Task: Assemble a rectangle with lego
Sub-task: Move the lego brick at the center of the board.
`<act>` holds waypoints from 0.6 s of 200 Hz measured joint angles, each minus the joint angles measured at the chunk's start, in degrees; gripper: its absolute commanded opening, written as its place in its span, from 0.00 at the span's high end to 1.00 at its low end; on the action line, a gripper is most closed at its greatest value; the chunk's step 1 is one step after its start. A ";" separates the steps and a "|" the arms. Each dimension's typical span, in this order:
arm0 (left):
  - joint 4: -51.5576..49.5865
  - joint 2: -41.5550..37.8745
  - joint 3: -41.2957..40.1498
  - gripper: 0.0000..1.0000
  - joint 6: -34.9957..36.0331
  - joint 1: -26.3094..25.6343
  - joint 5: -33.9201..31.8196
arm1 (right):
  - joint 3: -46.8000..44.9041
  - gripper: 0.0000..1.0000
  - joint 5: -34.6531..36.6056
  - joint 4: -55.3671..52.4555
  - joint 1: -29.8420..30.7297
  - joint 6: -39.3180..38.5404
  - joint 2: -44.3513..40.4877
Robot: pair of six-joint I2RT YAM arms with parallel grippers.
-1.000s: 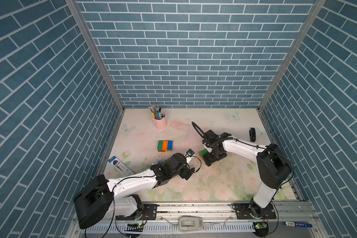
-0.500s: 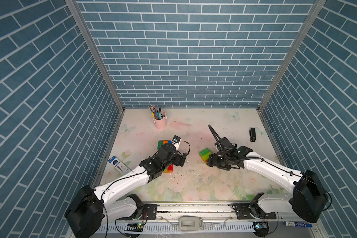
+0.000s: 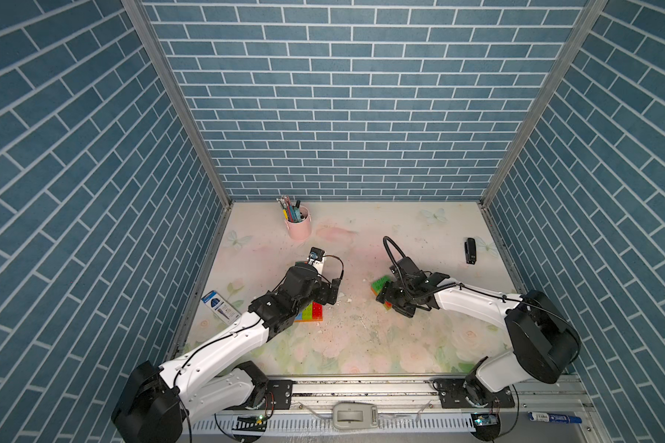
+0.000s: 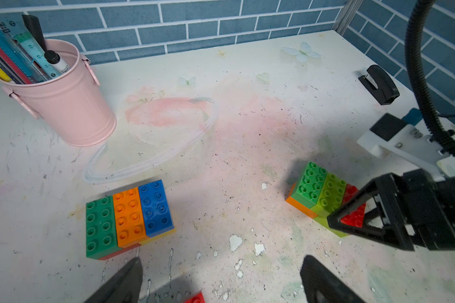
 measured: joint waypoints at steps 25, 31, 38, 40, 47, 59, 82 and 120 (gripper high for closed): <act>-0.22 0.02 -0.15 0.05 -0.02 0.00 0.09 | 3.65 0.23 -0.33 0.02 -1.84 -1.66 2.34; -0.22 0.02 -0.17 0.05 -0.02 0.00 0.07 | 4.66 0.23 -0.52 -0.04 -2.27 -2.14 3.10; -0.20 0.00 -0.33 0.05 -0.02 0.00 0.07 | 5.92 0.23 -0.79 -0.09 -2.80 -3.10 4.13; -0.20 0.00 -0.37 0.05 0.00 0.00 0.07 | 6.36 0.23 -0.87 -0.09 -2.97 -3.32 4.48; -0.20 -0.11 -0.68 0.05 -0.02 0.00 0.07 | 7.61 0.23 -1.16 -0.26 -3.45 -4.20 5.55; -0.26 -0.35 -1.27 0.05 0.00 0.00 0.04 | 9.99 0.23 -1.66 -0.52 -4.26 -5.81 7.65; -0.28 -0.96 -2.21 0.05 0.02 0.00 0.00 | 14.99 0.24 -3.13 -1.75 -5.31 -9.27 11.96; -0.61 -2.14 -2.54 0.05 0.15 0.00 -0.17 | 20.76 0.25 -6.49 -2.27 -5.77 -12.15 17.68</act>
